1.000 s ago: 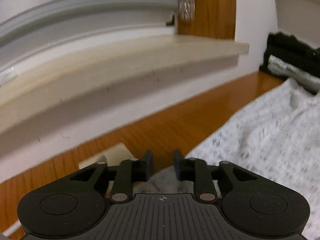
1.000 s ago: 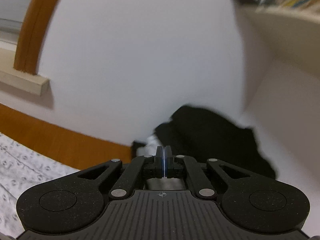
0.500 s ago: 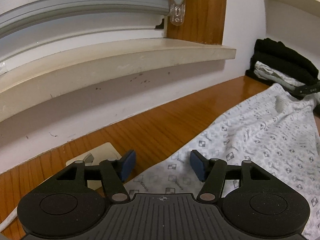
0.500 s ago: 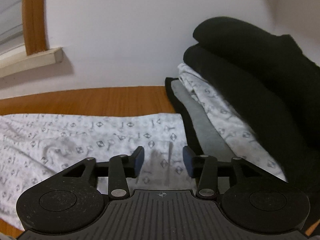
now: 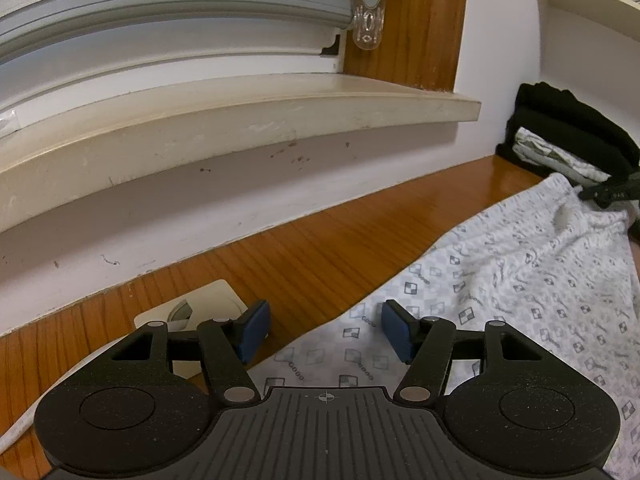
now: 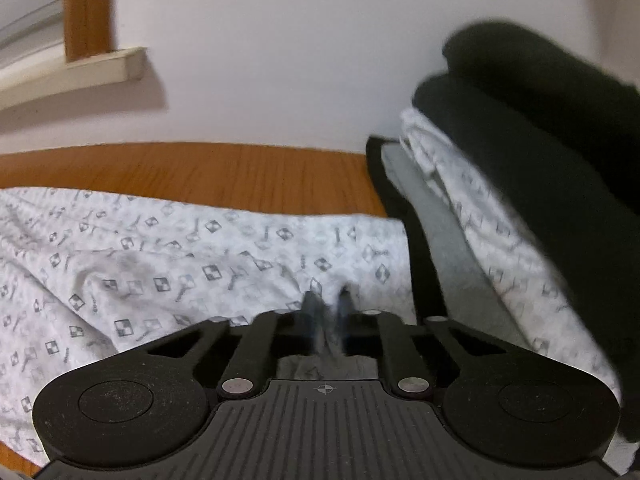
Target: Fold clothes
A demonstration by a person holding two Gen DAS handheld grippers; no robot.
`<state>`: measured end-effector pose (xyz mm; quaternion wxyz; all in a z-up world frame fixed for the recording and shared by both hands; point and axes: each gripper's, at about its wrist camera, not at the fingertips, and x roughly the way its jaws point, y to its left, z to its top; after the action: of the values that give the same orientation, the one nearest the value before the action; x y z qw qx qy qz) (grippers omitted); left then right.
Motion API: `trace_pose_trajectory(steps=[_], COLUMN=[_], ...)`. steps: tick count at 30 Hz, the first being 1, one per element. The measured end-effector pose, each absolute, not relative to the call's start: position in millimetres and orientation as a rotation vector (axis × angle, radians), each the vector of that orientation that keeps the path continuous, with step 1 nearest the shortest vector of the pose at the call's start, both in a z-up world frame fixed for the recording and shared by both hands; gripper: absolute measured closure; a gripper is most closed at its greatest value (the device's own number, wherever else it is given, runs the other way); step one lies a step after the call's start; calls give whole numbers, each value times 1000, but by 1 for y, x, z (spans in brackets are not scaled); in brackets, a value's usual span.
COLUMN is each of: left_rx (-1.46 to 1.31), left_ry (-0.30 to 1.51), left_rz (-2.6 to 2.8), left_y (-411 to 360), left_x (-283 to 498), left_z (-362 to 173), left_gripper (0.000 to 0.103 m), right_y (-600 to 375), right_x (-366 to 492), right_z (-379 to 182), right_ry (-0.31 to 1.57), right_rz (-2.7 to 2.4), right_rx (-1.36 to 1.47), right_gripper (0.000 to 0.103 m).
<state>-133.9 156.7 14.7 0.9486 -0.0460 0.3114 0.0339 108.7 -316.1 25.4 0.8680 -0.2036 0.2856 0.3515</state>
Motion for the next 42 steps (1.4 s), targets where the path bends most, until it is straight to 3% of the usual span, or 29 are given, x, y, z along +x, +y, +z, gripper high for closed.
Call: trace_pose_trajectory(steps=[10,14,18,29,36,38,39,40,42], left_rx=[-127,-123,-117,-102,-112,-111,-111,-111,-110], left_ry=[602,594,601,611,607,605,603,600,595], left_rz=[79,81,84,90,91,90,90,89,89], left_y=[161,161,160,158,160,160,160,160,159], left_x=[-139,-140,-138,-136,-137,-137,-137,-137,-138], left_z=[18,20,19,18,17,17,17,17,18], left_gripper=[37,34,33,31,30,29,29,29,29], right_y=[-291,-262,-270,-371,-378,-377,-376,-376,-379], right_x=[107,127,126,88,80,76,76,73,62], right_z=[70,56,53,28,2,1,0,3,15], right_ry=[234,338,380,627,641,614,595,562,477], right_rz=[544,501,495,580,547,544,548,546,535], right_rx=[-404,-467,-458,-227,-81,-84,-97,-110,-128], right_gripper=[99,95,71,67,63,67,86,94,96])
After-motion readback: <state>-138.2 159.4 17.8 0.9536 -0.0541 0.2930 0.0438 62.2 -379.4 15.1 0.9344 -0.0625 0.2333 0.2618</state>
